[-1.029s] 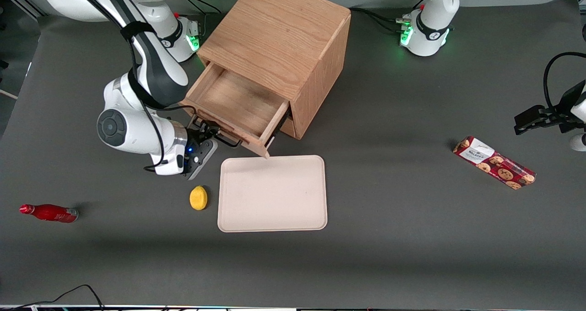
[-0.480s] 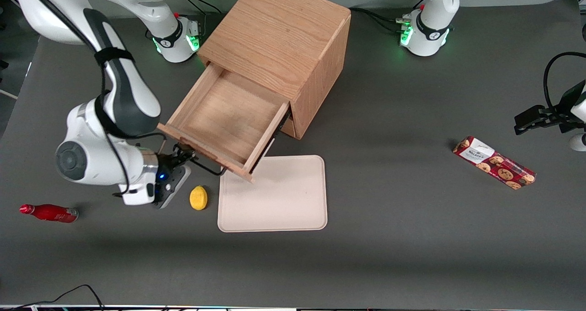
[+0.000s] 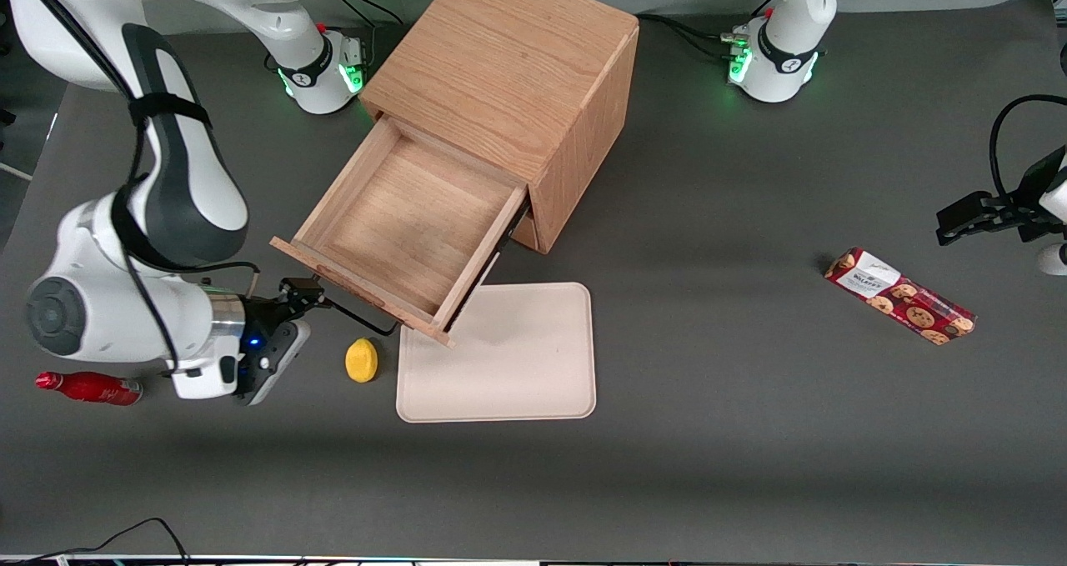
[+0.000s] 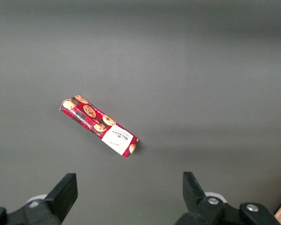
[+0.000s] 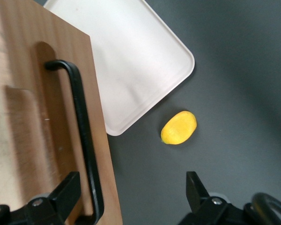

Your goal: Open upper drawer

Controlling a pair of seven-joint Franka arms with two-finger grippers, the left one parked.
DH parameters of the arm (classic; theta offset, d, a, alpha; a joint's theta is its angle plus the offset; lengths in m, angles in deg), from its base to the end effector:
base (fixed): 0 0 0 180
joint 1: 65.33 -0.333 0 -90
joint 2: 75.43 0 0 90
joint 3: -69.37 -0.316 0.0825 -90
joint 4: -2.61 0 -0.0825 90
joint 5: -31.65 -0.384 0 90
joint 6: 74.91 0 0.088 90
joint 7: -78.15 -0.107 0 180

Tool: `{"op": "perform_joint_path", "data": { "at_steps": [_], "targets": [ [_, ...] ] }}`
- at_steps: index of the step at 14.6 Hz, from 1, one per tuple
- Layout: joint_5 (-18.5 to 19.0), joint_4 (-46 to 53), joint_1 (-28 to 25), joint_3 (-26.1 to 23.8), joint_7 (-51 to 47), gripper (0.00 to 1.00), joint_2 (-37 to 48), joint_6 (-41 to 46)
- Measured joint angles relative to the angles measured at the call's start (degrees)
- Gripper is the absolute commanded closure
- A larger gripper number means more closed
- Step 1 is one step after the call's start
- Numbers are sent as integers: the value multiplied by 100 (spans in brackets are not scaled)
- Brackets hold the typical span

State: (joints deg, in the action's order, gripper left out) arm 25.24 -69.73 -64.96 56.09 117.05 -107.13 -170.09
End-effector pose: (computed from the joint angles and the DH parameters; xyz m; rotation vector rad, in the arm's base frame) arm 0.6857 0.1317 0.4357 -2.6171 -1.2022 0.1210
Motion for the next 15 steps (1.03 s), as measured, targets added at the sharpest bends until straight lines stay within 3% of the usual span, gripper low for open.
{"op": "perform_joint_path", "data": {
  "at_steps": [3, 7, 11, 15],
  "targets": [
    [7, 490, -16, 3, -234, 0, 336, 536],
    [40, 244, -19, 8, -2543, 0, 1776, 1614],
    [151, -1910, -20, 102, -4227, 0, 3698, 1618],
    [304, -3539, 11, 1083, -4310, 0, 4849, 1235]
  ]
}}
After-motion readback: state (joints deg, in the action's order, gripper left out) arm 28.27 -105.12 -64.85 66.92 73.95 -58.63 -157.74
